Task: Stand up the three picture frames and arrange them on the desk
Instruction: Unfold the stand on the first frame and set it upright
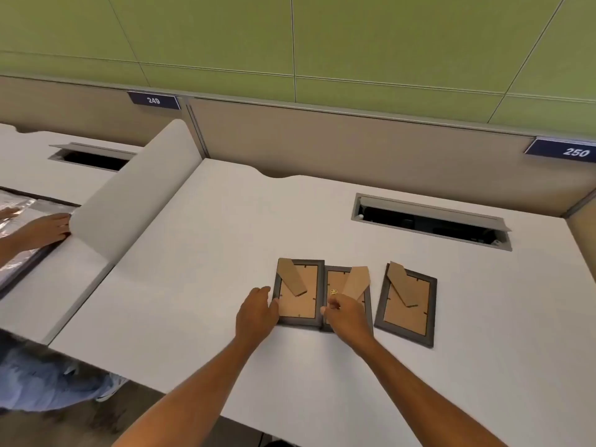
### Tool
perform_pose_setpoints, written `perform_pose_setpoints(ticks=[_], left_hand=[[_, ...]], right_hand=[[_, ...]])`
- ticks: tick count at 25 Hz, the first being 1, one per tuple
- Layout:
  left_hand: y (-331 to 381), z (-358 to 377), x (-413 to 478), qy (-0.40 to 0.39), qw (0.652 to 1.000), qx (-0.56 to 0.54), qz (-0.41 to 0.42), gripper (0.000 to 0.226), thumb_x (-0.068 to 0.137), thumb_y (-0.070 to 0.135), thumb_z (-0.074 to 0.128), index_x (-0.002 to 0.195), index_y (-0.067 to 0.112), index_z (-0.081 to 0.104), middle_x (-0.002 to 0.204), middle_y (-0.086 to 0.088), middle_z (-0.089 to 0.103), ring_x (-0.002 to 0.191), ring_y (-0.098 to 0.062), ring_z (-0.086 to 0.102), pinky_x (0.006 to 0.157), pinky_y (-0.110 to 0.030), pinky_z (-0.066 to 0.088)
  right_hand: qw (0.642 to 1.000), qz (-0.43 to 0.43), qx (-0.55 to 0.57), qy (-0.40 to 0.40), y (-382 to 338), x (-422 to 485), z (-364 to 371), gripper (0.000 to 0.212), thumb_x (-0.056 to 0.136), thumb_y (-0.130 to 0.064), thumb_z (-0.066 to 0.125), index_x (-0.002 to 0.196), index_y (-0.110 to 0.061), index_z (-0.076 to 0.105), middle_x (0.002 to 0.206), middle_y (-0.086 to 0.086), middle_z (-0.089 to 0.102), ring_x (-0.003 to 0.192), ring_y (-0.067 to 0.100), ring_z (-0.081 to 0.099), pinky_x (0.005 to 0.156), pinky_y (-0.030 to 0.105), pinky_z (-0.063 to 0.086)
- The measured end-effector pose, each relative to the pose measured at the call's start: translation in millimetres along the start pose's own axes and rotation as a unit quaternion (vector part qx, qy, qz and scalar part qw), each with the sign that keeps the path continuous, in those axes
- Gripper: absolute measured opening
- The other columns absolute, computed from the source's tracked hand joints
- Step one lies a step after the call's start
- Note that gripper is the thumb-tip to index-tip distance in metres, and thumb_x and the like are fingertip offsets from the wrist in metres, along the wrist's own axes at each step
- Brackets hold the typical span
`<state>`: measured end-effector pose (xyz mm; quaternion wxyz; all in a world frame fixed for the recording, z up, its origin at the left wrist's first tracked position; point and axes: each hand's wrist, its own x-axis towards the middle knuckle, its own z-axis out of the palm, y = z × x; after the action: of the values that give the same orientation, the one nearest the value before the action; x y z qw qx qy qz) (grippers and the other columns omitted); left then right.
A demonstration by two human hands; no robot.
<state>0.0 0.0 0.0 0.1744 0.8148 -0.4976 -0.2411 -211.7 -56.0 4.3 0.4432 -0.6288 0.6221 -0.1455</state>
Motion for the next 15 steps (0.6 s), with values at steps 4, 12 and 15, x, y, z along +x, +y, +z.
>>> perform_pose_setpoints(ticks=[4,12,15], left_hand=[[-6,4,6,-0.024,0.997,-0.061,-0.047,0.044,0.108,0.027,0.059,0.146,0.004,0.06,0.133,-0.016,0.068,0.127,-0.032,0.064,0.104,-0.038,0.05],[-19,11,14,-0.041,0.988,-0.133,-0.065,0.024,0.103,0.013,0.054,0.085,0.003,0.066,0.088,-0.012,0.065,0.086,-0.027,0.061,0.068,-0.029,0.04],[-19,9,15,-0.042,0.984,-0.155,-0.079,0.023,0.102,0.012,0.055,0.08,0.011,0.061,0.087,-0.008,0.062,0.084,-0.024,0.057,0.071,-0.029,0.042]], right_hand=[[0.998,0.043,0.032,0.011,1,0,16,0.017,0.099,-0.016,0.073,0.105,0.0,0.072,0.101,0.02,0.072,0.086,0.021,0.065,0.08,0.036,0.056],[0.993,0.085,0.073,0.035,7,4,38,0.019,0.099,-0.02,0.073,0.107,-0.003,0.073,0.102,0.016,0.074,0.097,0.03,0.071,0.091,0.046,0.061],[0.99,0.095,0.089,0.045,7,5,42,0.018,0.099,-0.019,0.073,0.106,-0.003,0.073,0.101,0.016,0.074,0.091,0.025,0.069,0.083,0.041,0.06]])
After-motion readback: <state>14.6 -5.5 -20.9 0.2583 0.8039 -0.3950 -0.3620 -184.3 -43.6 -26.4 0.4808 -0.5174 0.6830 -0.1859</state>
